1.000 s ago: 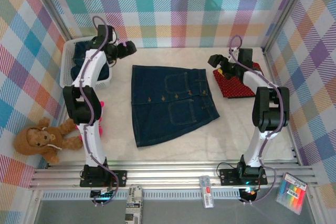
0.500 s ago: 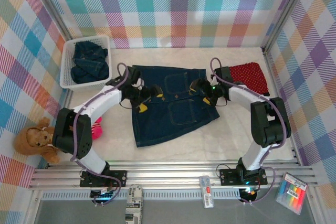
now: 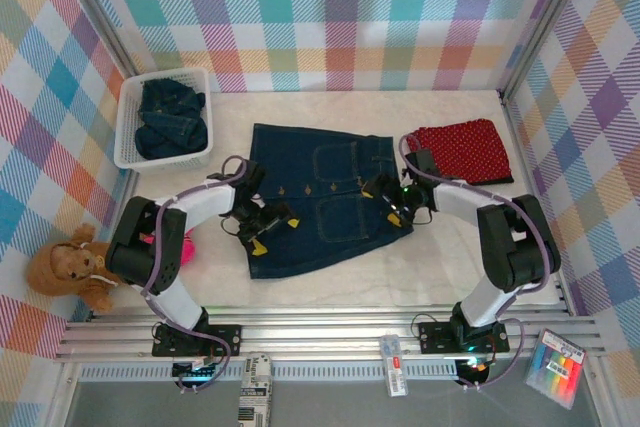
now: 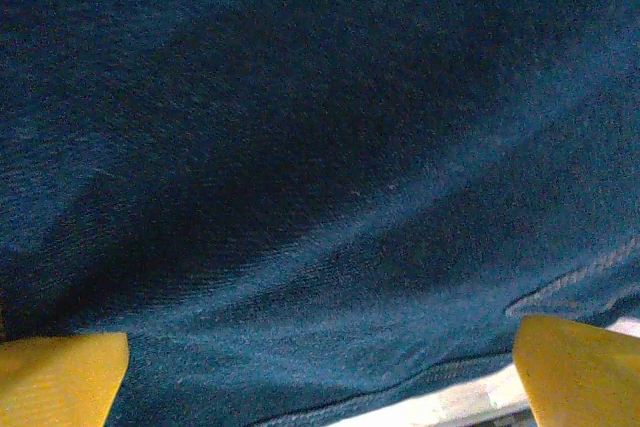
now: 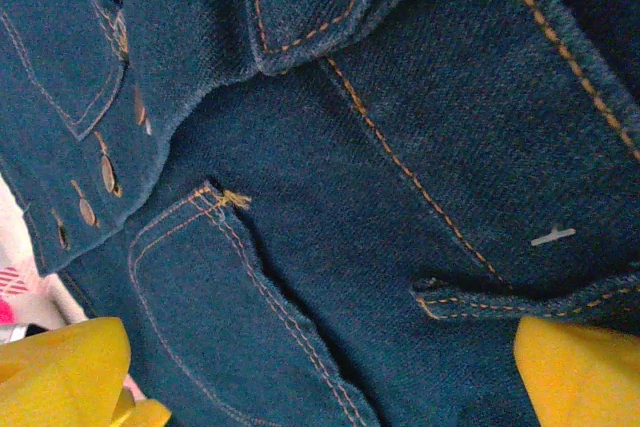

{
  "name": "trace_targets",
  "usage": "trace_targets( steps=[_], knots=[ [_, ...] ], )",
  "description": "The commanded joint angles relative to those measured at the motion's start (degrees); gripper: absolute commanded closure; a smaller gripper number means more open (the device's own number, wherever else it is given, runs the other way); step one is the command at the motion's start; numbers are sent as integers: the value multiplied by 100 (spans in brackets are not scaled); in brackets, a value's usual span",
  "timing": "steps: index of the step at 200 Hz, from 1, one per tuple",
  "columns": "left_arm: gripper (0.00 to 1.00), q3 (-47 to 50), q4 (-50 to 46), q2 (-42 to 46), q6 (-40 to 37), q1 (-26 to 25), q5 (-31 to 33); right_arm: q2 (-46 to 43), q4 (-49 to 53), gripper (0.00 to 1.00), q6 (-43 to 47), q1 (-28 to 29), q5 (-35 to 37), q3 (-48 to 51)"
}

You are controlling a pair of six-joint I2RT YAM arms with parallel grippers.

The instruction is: Fold and stack the skirts

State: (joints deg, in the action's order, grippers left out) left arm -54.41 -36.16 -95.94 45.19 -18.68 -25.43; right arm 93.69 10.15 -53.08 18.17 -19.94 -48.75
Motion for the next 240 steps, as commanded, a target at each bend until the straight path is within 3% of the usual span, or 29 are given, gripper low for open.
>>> trace_targets(
  steps=[1,21,45,82,109,132,146,181,207,240],
  knots=[
    [0,-62,-554,-95,-670,367,932,-209,-117,1,-1107,323,311,479],
    [0,-438,-671,290,-873,354,619,-585,-114,1,-1316,517,723,552],
    [0,-702,-793,662,-674,163,93,-633,272,1,-868,609,437,140],
    [0,-38,-484,1135,154,-107,-519,-542,677,1,-701,845,140,67],
    [0,512,-611,1426,236,-92,-6,-518,752,1,-661,843,256,356],
    [0,1083,-583,1511,287,-68,1047,-410,864,1,-576,846,506,568],
    [0,1453,-475,1541,424,-23,1341,-411,1047,1,-495,848,705,586],
    [0,1658,-287,1783,401,-13,916,-787,1200,1,-418,846,880,558],
    [0,1146,-104,2088,542,-13,303,-1055,1094,1,-333,851,668,410],
    [0,445,-195,2166,513,-5,311,-1108,1202,1,-297,850,1109,507]
  ],
)
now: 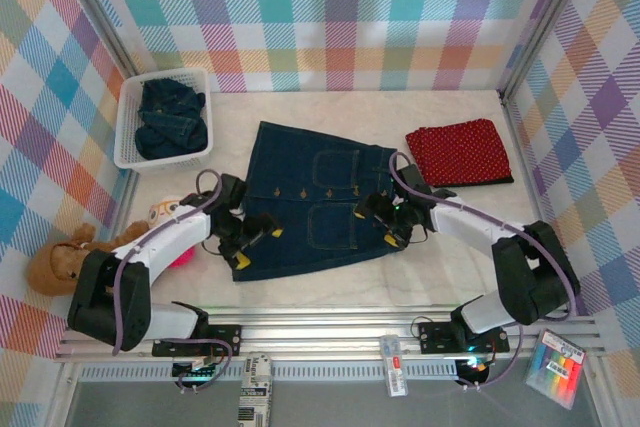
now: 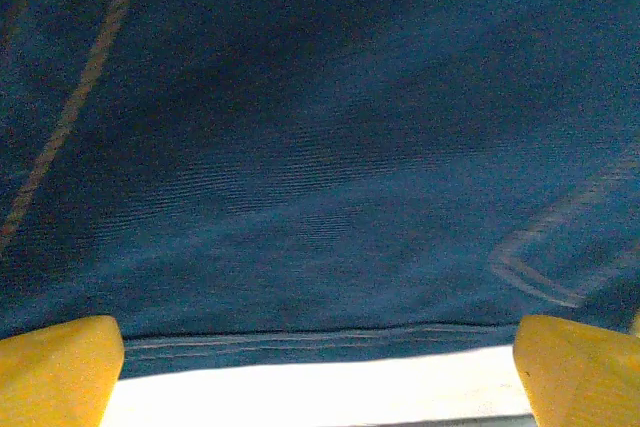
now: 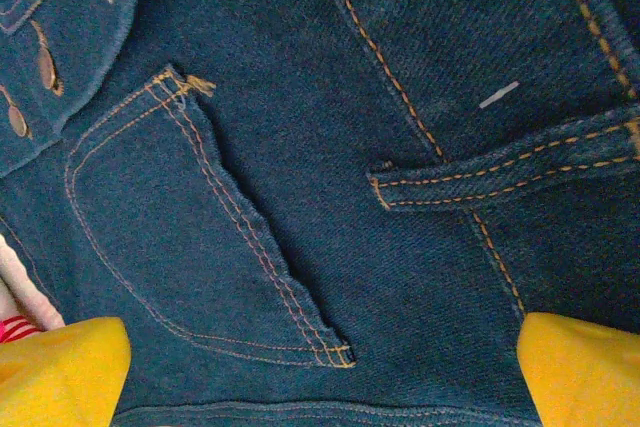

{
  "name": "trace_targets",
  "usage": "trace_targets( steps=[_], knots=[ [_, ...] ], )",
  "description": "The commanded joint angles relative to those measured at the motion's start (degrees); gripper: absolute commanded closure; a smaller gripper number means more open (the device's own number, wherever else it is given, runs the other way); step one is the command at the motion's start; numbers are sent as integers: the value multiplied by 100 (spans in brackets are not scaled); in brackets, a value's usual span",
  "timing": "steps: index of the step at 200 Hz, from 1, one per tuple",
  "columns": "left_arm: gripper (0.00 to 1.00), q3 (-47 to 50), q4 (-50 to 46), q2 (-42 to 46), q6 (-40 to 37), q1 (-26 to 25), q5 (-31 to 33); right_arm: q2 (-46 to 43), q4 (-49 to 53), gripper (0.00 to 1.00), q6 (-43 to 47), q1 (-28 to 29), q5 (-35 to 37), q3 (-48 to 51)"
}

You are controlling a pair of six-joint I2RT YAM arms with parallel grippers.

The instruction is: Fold and stack the skirts

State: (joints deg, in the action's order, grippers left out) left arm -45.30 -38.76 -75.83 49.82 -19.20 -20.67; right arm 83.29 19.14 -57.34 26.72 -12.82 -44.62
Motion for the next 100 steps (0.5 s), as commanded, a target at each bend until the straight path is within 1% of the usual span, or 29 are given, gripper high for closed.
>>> trace_targets(
  steps=[1,26,54,78,100],
  knots=[
    [0,-469,72,152,47,44,-166,-59,311,1,119,-2,404,103],
    [0,-204,364,-272,152,40,-77,135,263,1,-126,-8,517,358],
    [0,127,700,-817,240,77,142,267,183,1,-219,-6,431,426],
    [0,463,1139,-1264,357,436,-227,298,113,1,-220,-8,412,400],
    [0,526,995,-1424,68,715,-101,480,-144,1,-264,-7,275,353]
  ],
)
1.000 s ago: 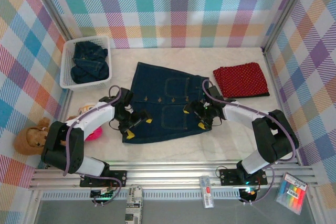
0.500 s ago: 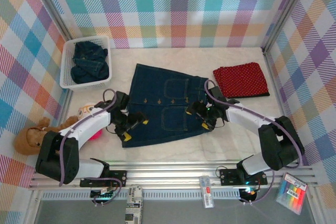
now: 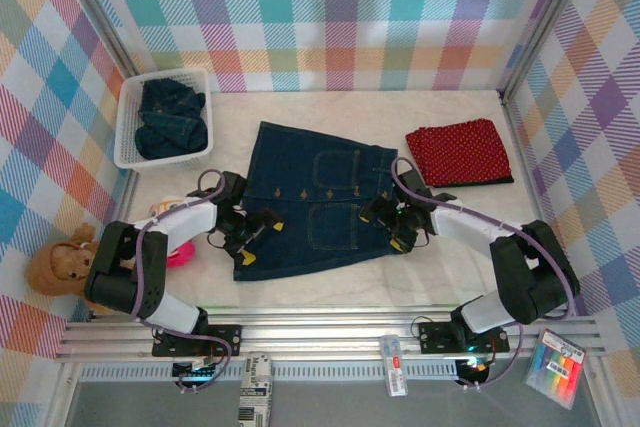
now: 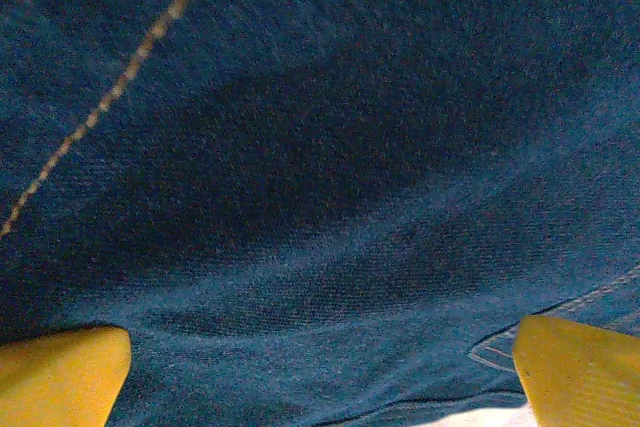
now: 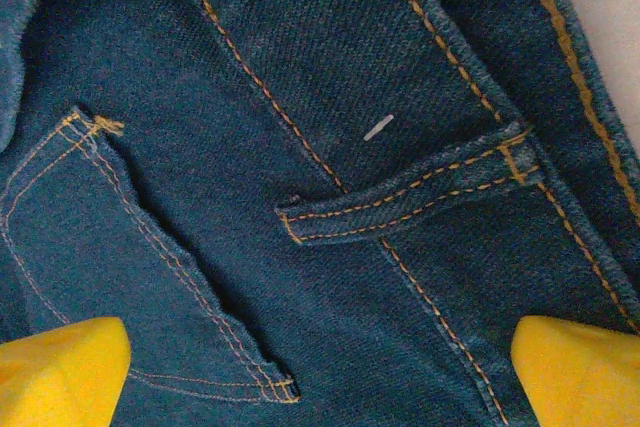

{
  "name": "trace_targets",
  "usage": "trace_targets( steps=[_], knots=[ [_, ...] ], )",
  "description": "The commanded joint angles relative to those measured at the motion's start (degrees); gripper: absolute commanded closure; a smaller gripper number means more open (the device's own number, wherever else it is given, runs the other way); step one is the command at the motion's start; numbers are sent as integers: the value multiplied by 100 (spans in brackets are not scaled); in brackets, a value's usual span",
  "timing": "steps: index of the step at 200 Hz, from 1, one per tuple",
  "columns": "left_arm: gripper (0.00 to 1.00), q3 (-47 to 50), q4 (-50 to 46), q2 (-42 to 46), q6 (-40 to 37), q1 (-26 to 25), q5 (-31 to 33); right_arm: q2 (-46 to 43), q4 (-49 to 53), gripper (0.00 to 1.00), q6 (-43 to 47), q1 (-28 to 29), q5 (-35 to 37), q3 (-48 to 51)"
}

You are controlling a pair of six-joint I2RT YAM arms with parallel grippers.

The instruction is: Fold and stack the skirts

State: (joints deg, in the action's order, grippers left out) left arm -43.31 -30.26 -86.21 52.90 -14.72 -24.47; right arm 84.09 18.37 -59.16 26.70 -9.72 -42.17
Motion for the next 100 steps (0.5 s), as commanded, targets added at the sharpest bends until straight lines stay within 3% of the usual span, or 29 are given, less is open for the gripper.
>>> trace_targets(
  steps=[1,30,52,100],
  knots=[
    [0,325,135,-391,-256,272,295,416,-69,1,-85,-6,-42,102],
    [0,225,-22,-471,-678,625,517,717,-534,1,-243,75,-117,-51],
    [0,18,-47,-732,-936,897,304,1014,-856,1,-314,212,-75,-326],
    [0,-517,-478,-467,-1181,954,349,953,-850,1,-237,407,410,-572]
  ],
)
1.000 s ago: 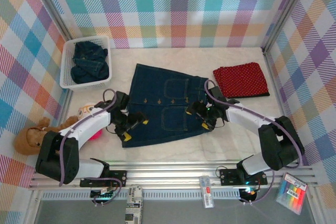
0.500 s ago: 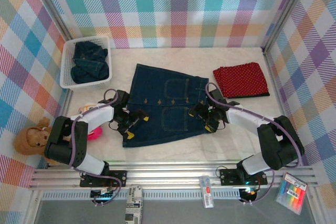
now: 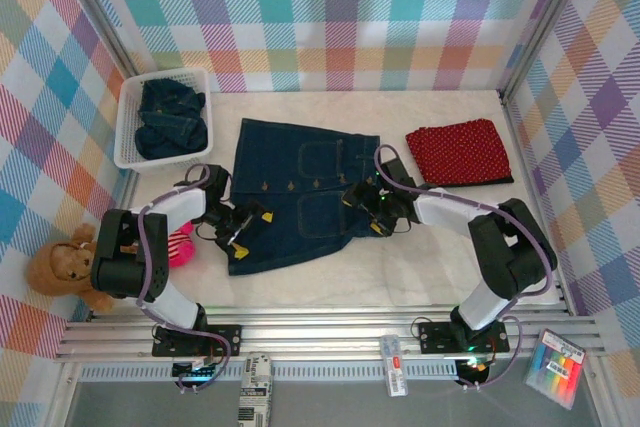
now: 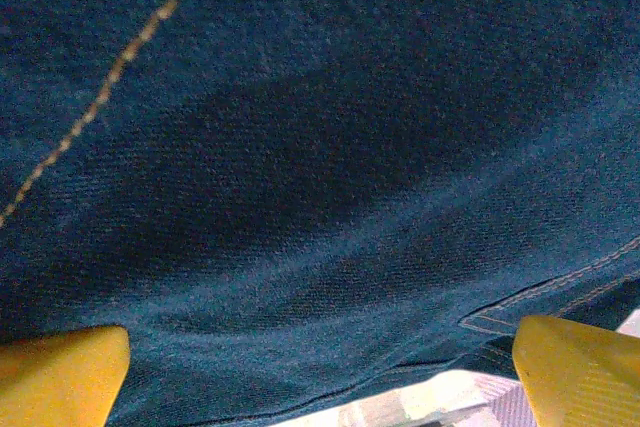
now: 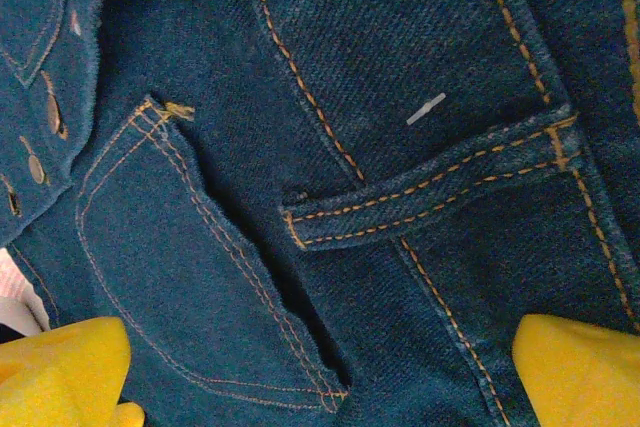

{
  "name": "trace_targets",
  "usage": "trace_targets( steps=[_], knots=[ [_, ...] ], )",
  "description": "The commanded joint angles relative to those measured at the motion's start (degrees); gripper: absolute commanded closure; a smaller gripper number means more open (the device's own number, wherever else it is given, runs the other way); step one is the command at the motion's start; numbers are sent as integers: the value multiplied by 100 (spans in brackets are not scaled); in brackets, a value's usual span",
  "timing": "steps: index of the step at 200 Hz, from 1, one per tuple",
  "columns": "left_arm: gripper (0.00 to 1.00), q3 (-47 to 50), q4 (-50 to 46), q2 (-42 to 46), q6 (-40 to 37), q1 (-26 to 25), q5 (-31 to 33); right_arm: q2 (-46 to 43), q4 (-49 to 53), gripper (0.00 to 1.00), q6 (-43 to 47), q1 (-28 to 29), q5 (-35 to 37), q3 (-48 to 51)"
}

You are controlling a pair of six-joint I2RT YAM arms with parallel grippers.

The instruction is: Fold and stack the skirts

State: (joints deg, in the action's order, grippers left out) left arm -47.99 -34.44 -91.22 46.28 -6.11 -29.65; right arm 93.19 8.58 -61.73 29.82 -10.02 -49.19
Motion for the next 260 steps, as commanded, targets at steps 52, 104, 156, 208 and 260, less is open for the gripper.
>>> trace_targets(
  steps=[52,104,156,208,260],
  knots=[
    [0,-203,-373,846,-506,50,760,-973,593,1,1238,120,888,72],
    [0,-446,-658,1499,-425,2,908,-2132,1088,1,3738,1,1070,-122],
    [0,-607,-930,1798,-421,133,1362,-2465,2260,9,8044,89,43,-191],
    [0,-483,-1152,2078,-137,233,1683,-2328,2537,18,10785,654,487,417],
    [0,98,-1178,2409,267,346,1655,-1946,777,39,12451,1017,1706,1332]
  ],
)
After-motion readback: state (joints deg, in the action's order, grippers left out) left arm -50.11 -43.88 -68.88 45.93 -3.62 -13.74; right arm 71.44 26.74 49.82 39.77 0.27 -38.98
